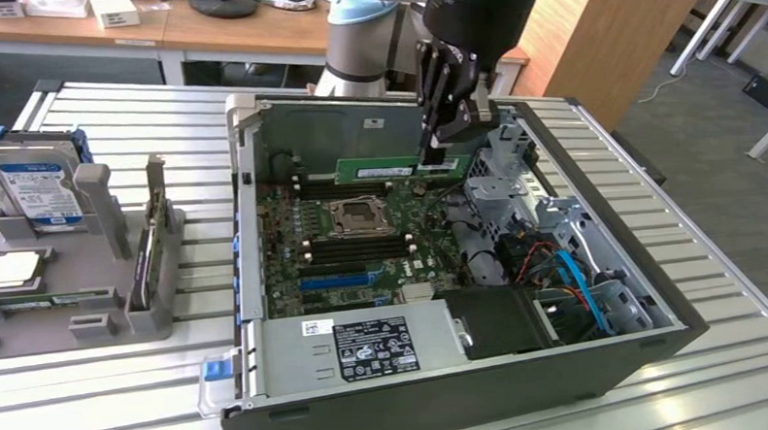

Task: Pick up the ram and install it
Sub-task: 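Pick up the ram and move it above insertion slot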

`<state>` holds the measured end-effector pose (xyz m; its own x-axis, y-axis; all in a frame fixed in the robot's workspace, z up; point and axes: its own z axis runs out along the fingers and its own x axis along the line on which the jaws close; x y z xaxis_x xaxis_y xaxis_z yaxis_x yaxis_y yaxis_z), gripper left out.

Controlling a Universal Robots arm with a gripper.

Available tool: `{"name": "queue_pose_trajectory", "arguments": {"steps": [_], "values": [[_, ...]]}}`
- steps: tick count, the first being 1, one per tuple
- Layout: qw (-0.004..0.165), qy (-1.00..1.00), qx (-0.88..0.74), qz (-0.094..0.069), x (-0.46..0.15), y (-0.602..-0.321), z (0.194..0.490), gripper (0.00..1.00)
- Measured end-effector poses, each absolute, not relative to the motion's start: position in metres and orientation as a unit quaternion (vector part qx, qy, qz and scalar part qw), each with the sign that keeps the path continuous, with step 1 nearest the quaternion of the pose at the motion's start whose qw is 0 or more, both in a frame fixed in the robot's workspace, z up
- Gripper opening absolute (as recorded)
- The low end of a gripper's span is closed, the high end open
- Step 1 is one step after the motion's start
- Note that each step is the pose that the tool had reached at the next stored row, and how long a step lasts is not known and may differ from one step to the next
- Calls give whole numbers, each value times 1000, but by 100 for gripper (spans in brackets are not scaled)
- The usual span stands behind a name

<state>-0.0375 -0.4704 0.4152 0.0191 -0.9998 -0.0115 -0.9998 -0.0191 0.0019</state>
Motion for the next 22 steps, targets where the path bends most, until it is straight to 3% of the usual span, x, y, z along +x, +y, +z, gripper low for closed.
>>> {"name": "queue_pose_trajectory", "arguments": {"steps": [22], "values": [[4,704,-711,5,-37,-436,409,12]]}}
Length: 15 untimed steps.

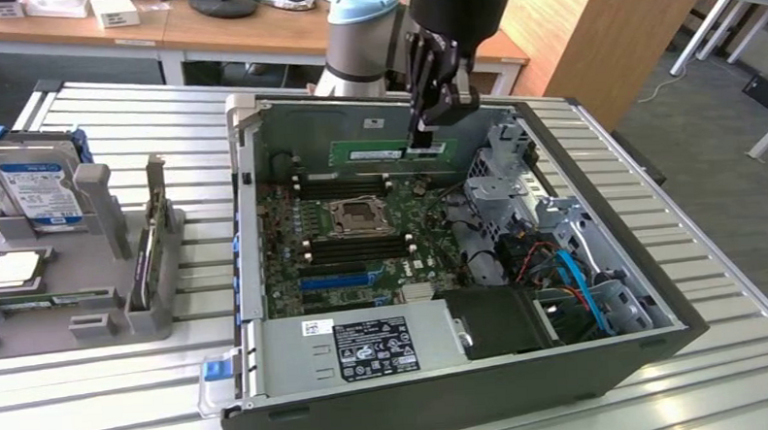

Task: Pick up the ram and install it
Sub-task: 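Pick up the ram and move it above insertion slot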

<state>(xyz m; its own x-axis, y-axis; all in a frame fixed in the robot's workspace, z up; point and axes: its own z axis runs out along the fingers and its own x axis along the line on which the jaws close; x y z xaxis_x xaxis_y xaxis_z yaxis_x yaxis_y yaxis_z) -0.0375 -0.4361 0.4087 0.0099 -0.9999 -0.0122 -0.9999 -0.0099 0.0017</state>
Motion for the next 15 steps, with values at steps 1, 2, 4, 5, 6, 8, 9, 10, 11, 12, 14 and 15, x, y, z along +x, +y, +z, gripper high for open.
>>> {"name": "queue_pose_trajectory", "arguments": {"steps": [1,2,4,5,6,8,9,10,11,12,14,15], "values": [[4,704,-710,5,-37,-434,408,12],[4,704,-710,5,-37,-433,408,12],[4,704,-710,5,-37,-429,407,12],[4,704,-710,5,-37,-427,406,12],[4,705,-710,5,-37,-426,406,12],[4,705,-709,5,-37,-422,405,12],[4,705,-709,5,-38,-421,404,12],[4,706,-708,5,-37,-419,404,12],[4,706,-708,5,-37,-417,403,12],[4,706,-708,5,-37,-416,403,12],[4,707,-707,5,-37,-412,402,12],[4,707,-707,5,-38,-411,402,12]]}}
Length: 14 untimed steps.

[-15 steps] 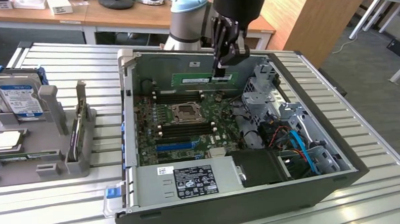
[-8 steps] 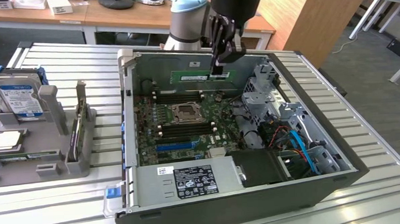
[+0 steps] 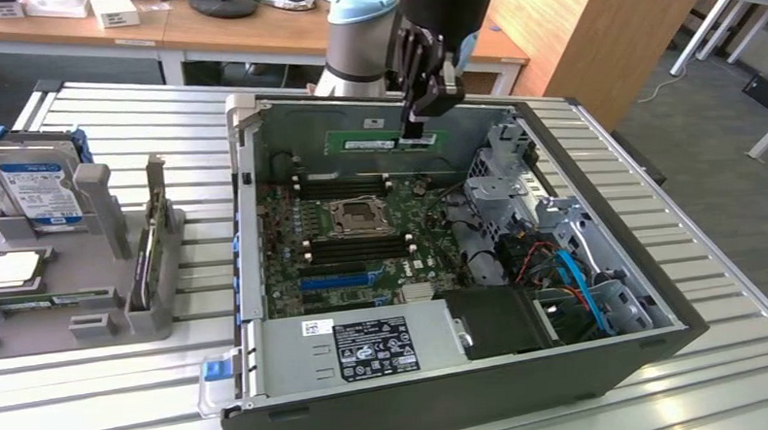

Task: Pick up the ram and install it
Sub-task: 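Pick up the ram and move it above insertion slot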

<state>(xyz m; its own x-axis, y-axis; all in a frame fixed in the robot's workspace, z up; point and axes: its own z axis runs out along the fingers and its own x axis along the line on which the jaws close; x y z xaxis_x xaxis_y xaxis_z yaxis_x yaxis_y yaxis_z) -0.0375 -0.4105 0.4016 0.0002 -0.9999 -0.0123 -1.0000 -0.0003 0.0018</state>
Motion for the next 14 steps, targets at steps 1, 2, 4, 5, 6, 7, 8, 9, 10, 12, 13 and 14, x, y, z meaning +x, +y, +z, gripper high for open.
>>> {"name": "queue_pose_trajectory", "arguments": {"steps": [1,2,4,5,6,7,8,9,10,12,13,14], "values": [[4,707,-707,5,-38,-409,401,12],[4,707,-707,5,-37,-409,401,12],[4,707,-707,5,-37,-409,401,12],[4,707,-707,5,-37,-409,401,12],[4,707,-707,5,-37,-409,400,12],[4,707,-707,5,-37,-409,399,12],[4,707,-707,5,-37,-409,397,12],[4,707,-707,5,-37,-409,395,12],[4,707,-707,5,-37,-409,394,12],[4,707,-707,5,-37,-409,390,12],[4,707,-707,5,-37,-409,388,12],[4,707,-707,5,-37,-409,386,12]]}}
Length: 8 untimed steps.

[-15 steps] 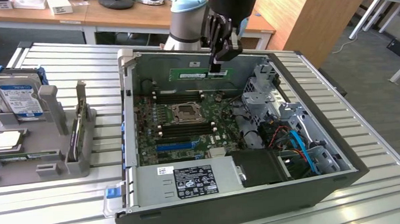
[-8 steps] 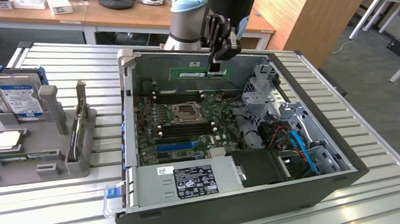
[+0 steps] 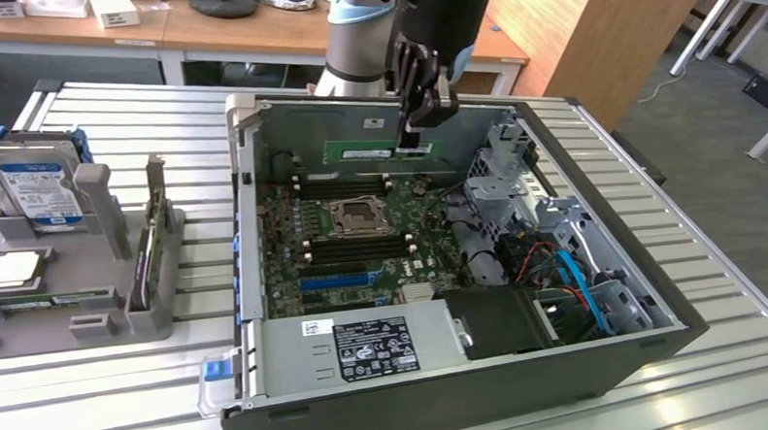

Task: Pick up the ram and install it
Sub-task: 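Pick up the ram and move it above insertion slot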

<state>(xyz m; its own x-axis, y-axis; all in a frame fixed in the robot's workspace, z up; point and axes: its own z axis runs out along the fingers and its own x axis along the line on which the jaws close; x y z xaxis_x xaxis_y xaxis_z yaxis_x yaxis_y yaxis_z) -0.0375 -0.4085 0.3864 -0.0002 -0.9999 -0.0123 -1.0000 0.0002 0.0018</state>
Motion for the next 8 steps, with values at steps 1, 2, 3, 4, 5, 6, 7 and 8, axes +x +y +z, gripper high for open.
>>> {"name": "queue_pose_trajectory", "arguments": {"steps": [1,2,3,4,5,6,7,8], "values": [[4,707,-707,5,-37,-409,385,12],[4,707,-707,5,-37,-409,383,12],[4,707,-707,5,-37,-409,381,12],[4,707,-707,5,-37,-409,379,12],[4,707,-707,5,-37,-409,377,12],[4,707,-707,5,-37,-409,376,12],[4,707,-707,5,-37,-409,374,12],[4,707,-707,5,-37,-409,372,12]]}}
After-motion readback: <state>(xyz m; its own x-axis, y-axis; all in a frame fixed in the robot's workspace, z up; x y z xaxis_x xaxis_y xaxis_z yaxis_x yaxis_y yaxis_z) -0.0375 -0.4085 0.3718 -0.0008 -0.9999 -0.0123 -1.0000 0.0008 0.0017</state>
